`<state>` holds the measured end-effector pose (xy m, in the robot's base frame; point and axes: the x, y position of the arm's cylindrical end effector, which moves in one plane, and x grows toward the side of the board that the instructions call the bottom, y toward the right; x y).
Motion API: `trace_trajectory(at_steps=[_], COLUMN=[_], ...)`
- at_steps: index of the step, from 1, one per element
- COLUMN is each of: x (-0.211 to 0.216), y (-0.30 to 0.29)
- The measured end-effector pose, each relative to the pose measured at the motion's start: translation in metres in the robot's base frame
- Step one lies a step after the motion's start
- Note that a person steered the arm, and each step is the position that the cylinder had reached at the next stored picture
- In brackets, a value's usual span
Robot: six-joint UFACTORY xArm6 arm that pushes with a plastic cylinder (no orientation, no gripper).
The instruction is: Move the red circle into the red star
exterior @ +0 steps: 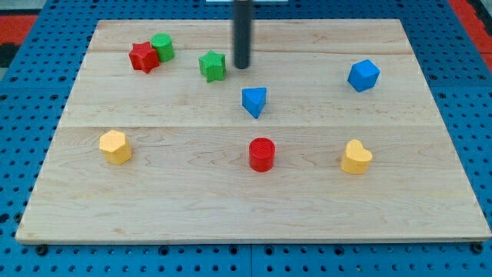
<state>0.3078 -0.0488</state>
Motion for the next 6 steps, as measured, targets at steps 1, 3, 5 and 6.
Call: trace_trajectory(at_steps=[1,3,5,6], x=[0.0,0.105,0.133,0.189], y=[-0.07,-0.048,0.124,0.136])
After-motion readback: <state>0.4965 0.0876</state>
